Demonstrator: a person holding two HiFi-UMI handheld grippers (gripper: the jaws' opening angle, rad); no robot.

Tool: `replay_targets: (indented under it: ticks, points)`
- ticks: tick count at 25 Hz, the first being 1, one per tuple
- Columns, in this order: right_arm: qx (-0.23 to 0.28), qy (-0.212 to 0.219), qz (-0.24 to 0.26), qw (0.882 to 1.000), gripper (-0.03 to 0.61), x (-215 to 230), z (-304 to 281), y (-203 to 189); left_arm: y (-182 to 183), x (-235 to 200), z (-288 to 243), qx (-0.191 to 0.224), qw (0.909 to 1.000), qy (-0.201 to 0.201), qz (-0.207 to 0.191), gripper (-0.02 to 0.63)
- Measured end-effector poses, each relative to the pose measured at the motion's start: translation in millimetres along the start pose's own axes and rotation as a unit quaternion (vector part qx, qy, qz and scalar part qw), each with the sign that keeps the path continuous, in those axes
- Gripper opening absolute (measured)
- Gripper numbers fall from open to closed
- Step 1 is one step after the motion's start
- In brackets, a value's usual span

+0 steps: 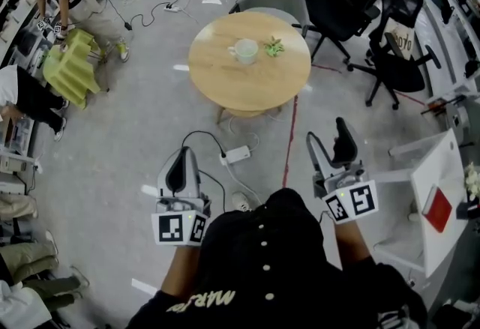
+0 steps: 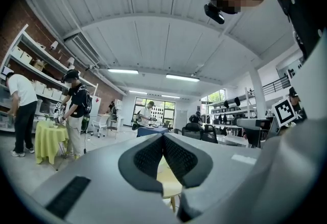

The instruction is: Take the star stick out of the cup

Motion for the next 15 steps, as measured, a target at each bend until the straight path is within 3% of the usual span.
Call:
replay_targets:
  ticks: [6,15]
  points:
    - [-0.010,-0.006,-0.004,1.000,0.302,3,-27,-8,-4,-18,-26,-0.008,0.9999,-0.009,0.005,0.003]
    - [-0.010,0.001,-0.007,1.000,0.299,50,-99,-11,2,-23,-99,0.003,0.9999,-0.011,0.006,0.003]
Point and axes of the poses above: the fingertips, and each gripper's own axes: z backward along the fingers, x to its right, y out of its top, the point moved 7 cm from there along z, backward along the fingers, and after that the axes turned 8 degrees about -x, right-handed, at the moved point
